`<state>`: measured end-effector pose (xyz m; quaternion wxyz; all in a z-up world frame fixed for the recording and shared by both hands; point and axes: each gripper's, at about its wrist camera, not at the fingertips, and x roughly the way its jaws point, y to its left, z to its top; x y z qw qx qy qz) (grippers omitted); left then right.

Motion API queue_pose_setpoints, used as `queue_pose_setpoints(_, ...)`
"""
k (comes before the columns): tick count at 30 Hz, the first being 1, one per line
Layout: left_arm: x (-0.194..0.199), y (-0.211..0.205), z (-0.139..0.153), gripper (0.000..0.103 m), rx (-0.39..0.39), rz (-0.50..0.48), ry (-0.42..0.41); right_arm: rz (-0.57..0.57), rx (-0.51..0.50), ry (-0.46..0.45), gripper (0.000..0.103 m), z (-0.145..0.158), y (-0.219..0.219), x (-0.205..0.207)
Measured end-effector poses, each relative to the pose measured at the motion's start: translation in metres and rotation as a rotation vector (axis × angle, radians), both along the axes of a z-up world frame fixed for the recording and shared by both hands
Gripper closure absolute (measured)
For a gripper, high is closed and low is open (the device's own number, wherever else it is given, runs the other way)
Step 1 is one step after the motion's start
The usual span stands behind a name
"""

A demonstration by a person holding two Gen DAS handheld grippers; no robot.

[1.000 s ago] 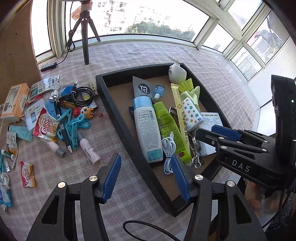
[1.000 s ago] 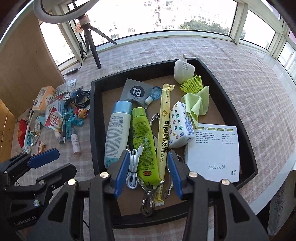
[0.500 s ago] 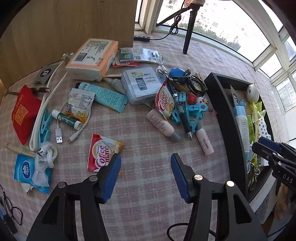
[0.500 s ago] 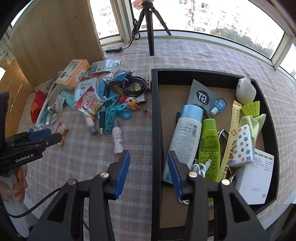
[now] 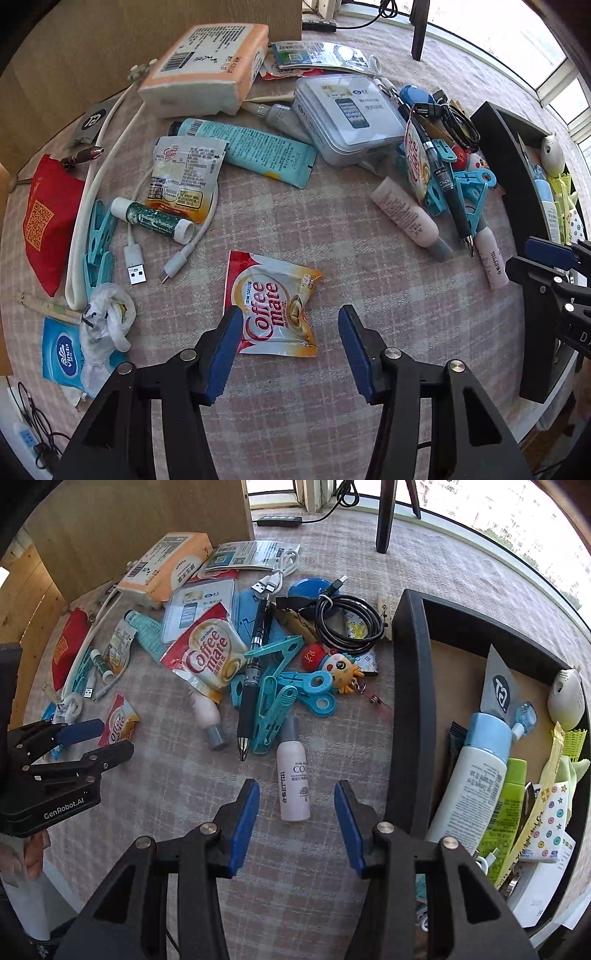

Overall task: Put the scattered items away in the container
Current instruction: 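Grasp the Coffee-mate sachet with the left gripper while the right gripper grasps the pink bottle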

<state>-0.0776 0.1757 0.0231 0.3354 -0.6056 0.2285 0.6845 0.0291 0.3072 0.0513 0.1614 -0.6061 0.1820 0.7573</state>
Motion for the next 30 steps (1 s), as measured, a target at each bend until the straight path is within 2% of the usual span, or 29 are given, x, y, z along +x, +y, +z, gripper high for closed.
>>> queue_pose_setpoints(9,-0.002,0.0,-0.007,0.067,-0.024,-0.012,0.034,-0.019,-0.049,-0.035,0.062,-0.024,0.009,-0.008)
queue_pose_setpoints(16,0.0,-0.001,-0.005,0.072,0.0,-0.029,0.059,-0.016,-0.039,-0.046,0.082,-0.031,0.006,-0.01)
queue_pose_setpoints(19,-0.001,-0.005,-0.001,0.087,0.03,-0.021,0.045,-0.026,-0.044,-0.044,0.083,-0.031,0.006,-0.007)
queue_pose_setpoints(20,-0.001,-0.007,0.0,0.097,0.038,-0.016,0.038,-0.033,-0.047,-0.042,0.083,-0.032,0.007,-0.006)
queue_pose_setpoints(30,-0.007,-0.031,0.013,0.097,0.097,0.035,0.005,-0.062,-0.073,-0.003,0.083,-0.028,0.018,0.025)
